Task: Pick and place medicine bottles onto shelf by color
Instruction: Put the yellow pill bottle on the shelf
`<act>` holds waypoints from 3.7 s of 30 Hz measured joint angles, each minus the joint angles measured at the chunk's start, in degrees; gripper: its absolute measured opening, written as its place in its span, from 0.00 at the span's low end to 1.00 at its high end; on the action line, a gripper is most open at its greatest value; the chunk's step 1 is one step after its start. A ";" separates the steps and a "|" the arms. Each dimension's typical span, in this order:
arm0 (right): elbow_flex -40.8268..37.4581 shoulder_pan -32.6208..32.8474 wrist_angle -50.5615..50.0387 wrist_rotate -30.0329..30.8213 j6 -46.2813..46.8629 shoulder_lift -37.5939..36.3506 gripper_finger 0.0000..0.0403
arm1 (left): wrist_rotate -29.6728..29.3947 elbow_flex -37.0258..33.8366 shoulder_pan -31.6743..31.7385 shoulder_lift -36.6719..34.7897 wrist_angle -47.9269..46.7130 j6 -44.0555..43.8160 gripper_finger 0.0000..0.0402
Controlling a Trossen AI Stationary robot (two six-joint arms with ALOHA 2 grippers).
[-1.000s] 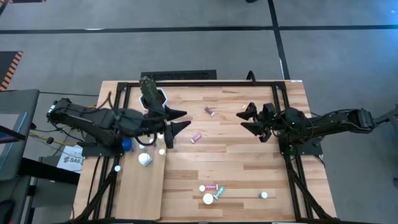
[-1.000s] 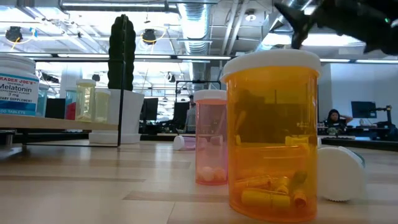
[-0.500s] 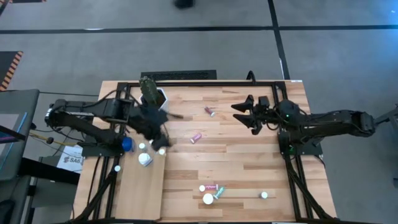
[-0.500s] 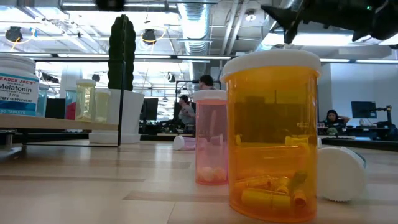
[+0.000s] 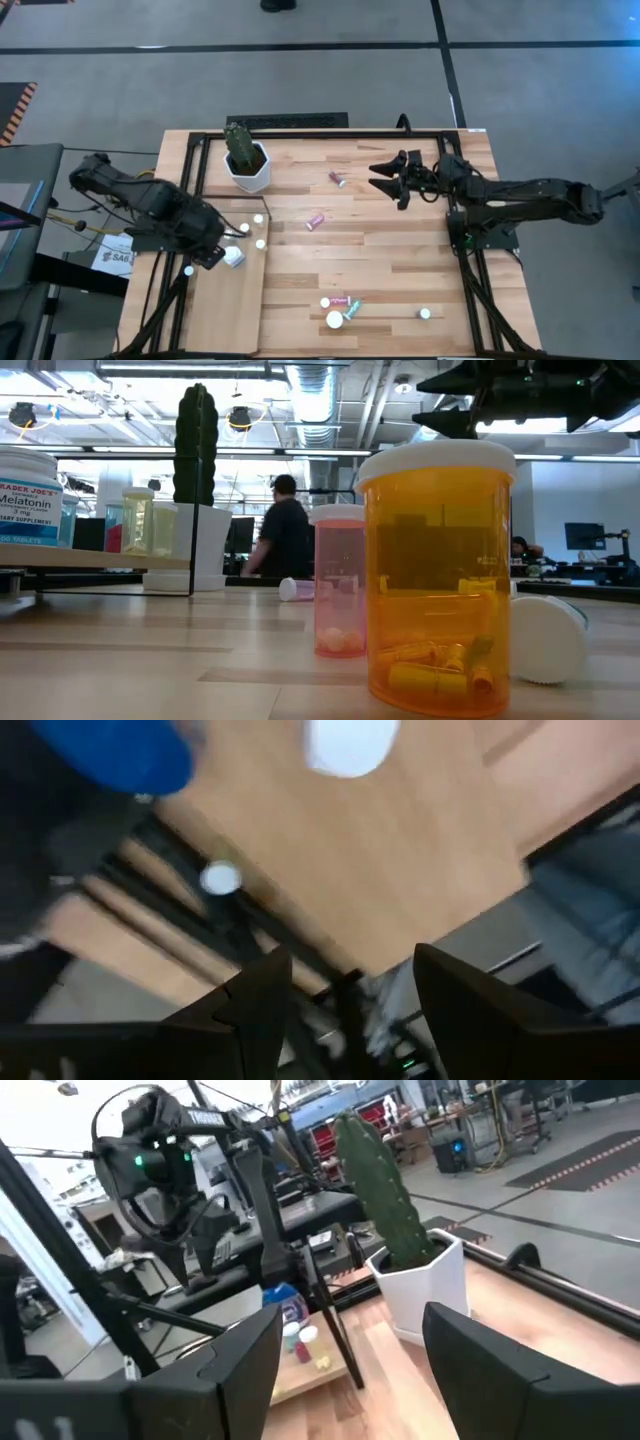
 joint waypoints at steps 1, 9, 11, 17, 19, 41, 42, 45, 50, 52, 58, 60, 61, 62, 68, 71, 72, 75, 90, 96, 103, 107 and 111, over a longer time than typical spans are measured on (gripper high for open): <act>0.00 -0.30 0.10 0.00 0.00 0.00 0.66 | -0.50 -1.24 -1.14 -1.09 1.45 -2.75 0.49; 0.02 -1.97 -0.88 0.00 0.03 0.00 0.66 | -3.70 -8.84 -10.60 -8.48 -0.23 -27.30 0.49; 0.02 -2.15 -0.76 0.00 0.04 -0.02 0.66 | -4.43 -10.33 -13.04 -9.92 0.22 -32.49 0.49; 0.02 -2.43 -0.86 -0.02 0.04 0.00 0.66 | -6.85 -14.11 -20.74 -12.20 1.67 -46.40 0.49; 0.02 -2.43 -0.84 -0.02 0.04 0.00 0.66 | -7.78 -15.56 -23.23 -12.23 3.42 -49.99 0.49; 0.02 -2.41 -0.91 -0.02 0.04 0.00 0.66 | -9.23 -32.08 -32.13 -11.11 19.93 -56.36 0.49; 0.02 -2.41 -0.91 -0.02 0.04 0.00 0.66 | -9.26 -32.68 -32.42 -11.09 20.68 -56.40 0.49; 0.02 -2.41 -0.90 -0.02 0.04 0.00 0.66 | -9.46 -34.25 -33.00 -11.12 21.20 -56.42 0.49; 0.02 -2.41 -0.91 -0.03 0.15 0.00 0.66 | -9.60 -36.79 -34.12 -11.07 21.65 -56.46 0.49; 0.02 -2.41 -0.89 -0.04 0.15 0.00 0.66 | -10.01 -37.19 -34.26 -11.10 22.07 -56.37 0.49; 0.02 -2.41 -0.89 -0.03 0.15 0.00 0.66 | -10.71 -39.17 -34.30 -11.11 26.38 -56.08 0.49; 0.02 -2.41 -0.90 -0.04 0.15 0.00 0.66 | -10.74 -40.15 -34.35 -11.09 28.53 -55.89 0.49; 0.02 -2.41 -0.89 -0.04 0.15 0.00 0.66 | -10.74 -40.70 -34.44 -11.05 28.95 -55.91 0.49; 0.02 -2.41 -0.91 -0.04 0.15 0.00 0.66 | -10.78 -41.08 -34.48 -11.07 29.04 -55.91 0.49; 0.02 -2.41 -0.89 -0.03 0.13 -0.01 0.66 | -11.94 -41.84 -34.48 -11.07 29.00 -55.63 0.49; 0.02 -2.41 -0.90 -0.04 0.13 -0.01 0.66 | -12.71 -41.86 -34.48 -11.07 28.85 -55.46 0.47; 0.02 -2.41 -0.89 -0.02 0.13 -0.02 0.66 | -12.78 -41.86 -34.48 -11.07 28.85 -55.45 0.45; 0.02 -2.41 -0.90 -0.04 0.13 0.00 0.66 | -12.61 -41.84 -34.48 -11.07 28.85 -55.26 0.38; 0.00 -2.41 -0.90 -0.02 0.11 0.00 0.66 | -13.07 -41.58 -34.50 -11.10 28.61 -54.54 0.25; 0.00 -2.41 -0.89 -0.02 0.11 -0.01 0.66 | -15.35 -39.35 -34.50 -12.09 26.64 -54.08 0.25; 0.00 -2.41 -0.89 -0.02 0.11 0.00 0.66 | -15.35 -33.87 -34.50 -12.23 19.29 -54.03 0.25; 0.00 -2.40 -0.91 -0.02 0.11 0.00 0.66 | -15.63 -29.94 -34.31 -12.26 15.96 -54.03 0.25; 0.00 -2.39 -0.91 -0.02 0.11 0.00 0.66 | -15.69 -27.69 -32.54 -11.94 17.42 -53.95 0.25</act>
